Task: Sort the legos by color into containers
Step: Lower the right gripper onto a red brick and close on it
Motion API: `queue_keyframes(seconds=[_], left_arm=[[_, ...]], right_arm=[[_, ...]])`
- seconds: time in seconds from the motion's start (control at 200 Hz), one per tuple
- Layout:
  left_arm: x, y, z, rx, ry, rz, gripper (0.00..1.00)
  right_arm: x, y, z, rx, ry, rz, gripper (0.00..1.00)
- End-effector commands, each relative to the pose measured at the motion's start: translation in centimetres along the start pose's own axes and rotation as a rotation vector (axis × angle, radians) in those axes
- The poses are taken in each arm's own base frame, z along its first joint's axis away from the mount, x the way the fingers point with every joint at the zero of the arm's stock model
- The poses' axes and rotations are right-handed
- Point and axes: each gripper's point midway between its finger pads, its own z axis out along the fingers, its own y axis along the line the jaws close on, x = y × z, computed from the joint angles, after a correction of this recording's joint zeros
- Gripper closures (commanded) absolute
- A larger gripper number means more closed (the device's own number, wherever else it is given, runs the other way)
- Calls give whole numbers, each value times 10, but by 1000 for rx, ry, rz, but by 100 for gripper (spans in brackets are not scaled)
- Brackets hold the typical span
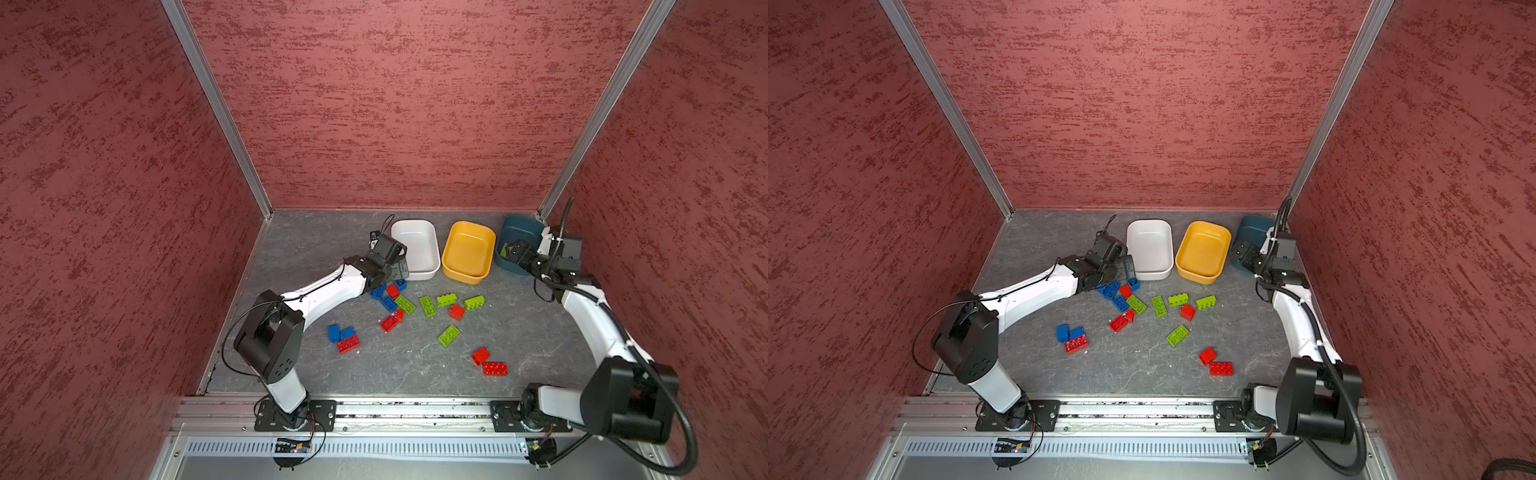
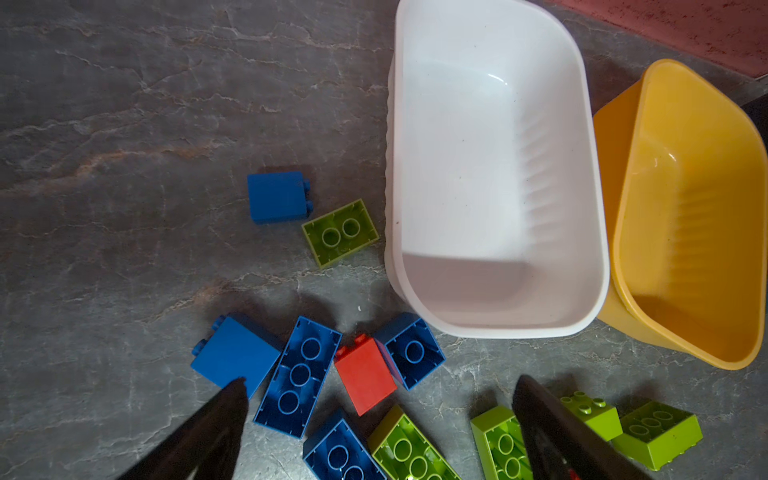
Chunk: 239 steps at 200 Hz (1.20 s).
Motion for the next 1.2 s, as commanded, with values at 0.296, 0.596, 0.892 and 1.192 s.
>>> queue_keyframes(seconds=[0.296,0.596,0.892,1.192], left_arm=[[-3,-8,4,31,16,-1,1],[4,-4,6,32,31,-2,1],[6,12,3,1,28,-12,0],[3,25,1,-17,21,-30,1]], right_arm=[[156,-22,-37,105,302,171,9],[203,24,-18,27,450,85,15],[215,43,21,203,422,-76,15],[235,39,51,284,469,-167,41]])
